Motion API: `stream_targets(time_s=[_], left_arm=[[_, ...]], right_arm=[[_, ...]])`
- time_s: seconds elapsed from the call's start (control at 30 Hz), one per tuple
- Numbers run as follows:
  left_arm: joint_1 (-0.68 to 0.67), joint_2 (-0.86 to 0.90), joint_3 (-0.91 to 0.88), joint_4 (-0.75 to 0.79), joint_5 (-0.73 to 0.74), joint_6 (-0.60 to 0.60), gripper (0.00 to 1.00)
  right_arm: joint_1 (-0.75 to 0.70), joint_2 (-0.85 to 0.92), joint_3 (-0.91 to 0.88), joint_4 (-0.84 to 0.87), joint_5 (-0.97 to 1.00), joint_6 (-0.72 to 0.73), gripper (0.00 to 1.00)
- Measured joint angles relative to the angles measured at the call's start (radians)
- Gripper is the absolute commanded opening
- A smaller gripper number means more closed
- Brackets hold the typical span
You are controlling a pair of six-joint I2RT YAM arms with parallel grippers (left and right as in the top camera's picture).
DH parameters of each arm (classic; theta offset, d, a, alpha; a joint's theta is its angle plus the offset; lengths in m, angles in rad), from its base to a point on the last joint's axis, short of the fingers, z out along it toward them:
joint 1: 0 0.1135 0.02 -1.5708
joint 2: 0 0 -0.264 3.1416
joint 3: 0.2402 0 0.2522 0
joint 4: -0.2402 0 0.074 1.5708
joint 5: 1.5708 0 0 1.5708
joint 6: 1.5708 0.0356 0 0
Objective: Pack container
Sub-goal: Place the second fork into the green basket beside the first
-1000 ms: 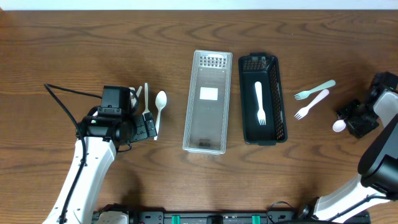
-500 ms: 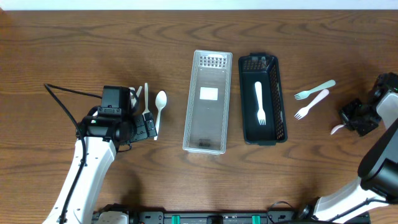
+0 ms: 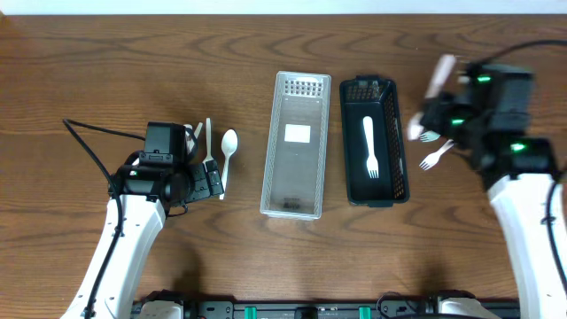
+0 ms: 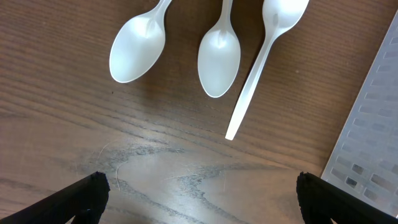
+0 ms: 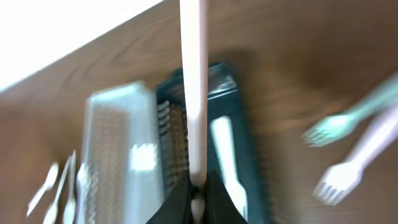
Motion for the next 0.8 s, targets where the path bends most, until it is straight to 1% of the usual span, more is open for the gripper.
stream_targets(time_s=[0.13, 0.3, 0.33, 0.37, 0.4, 0.43, 0.47, 0.5, 0.53, 0.6, 0.63, 0.67, 0.8], left_arm=[[0.000, 0.000, 0.000, 0.000, 0.000, 0.000, 0.98], [0.000, 0.000, 0.000, 0.000, 0.000, 0.000, 0.98], [0.000, 0.000, 0.000, 0.000, 0.000, 0.000, 0.98], [0.000, 0.000, 0.000, 0.000, 0.000, 0.000, 0.98], [0.000, 0.000, 0.000, 0.000, 0.000, 0.000, 0.98], [0.000, 0.000, 0.000, 0.000, 0.000, 0.000, 0.98], [0.000, 0.000, 0.000, 0.000, 0.000, 0.000, 0.98], [0.000, 0.000, 0.000, 0.000, 0.000, 0.000, 0.98], [0.000, 0.000, 0.000, 0.000, 0.000, 0.000, 0.98], [0.000, 0.000, 0.000, 0.000, 0.000, 0.000, 0.98], [0.000, 0.000, 0.000, 0.000, 0.000, 0.000, 0.98], [0.000, 0.000, 0.000, 0.000, 0.000, 0.000, 0.98], [0.000, 0.000, 0.000, 0.000, 0.000, 0.000, 0.98]], right_arm=[[0.177, 0.077, -0.001, 0.008, 0.146, -0.015, 0.01], [0.257, 0.271, -0.004, 0.036, 0.225, -0.026, 0.01], [0.262, 0.314, -0.009, 0.043, 0.233, -0.030, 0.10], [0.264, 0.333, -0.014, 0.044, 0.240, -0.030, 0.23], [0.264, 0.351, -0.021, 0.044, 0.245, -0.034, 0.48], [0.264, 0.356, -0.026, 0.043, 0.248, -0.038, 0.63], [0.263, 0.356, -0.027, 0.044, 0.251, -0.044, 0.72], [0.263, 0.349, -0.027, 0.048, 0.254, -0.047, 0.76], [0.262, 0.336, -0.026, 0.051, 0.256, -0.050, 0.83], [0.258, 0.300, -0.026, 0.057, 0.258, -0.054, 0.92], [0.250, 0.272, -0.026, 0.060, 0.260, -0.060, 0.92], [0.240, 0.245, -0.025, 0.061, 0.261, -0.061, 0.92], [0.134, 0.127, -0.010, 0.059, 0.264, -0.065, 0.84]])
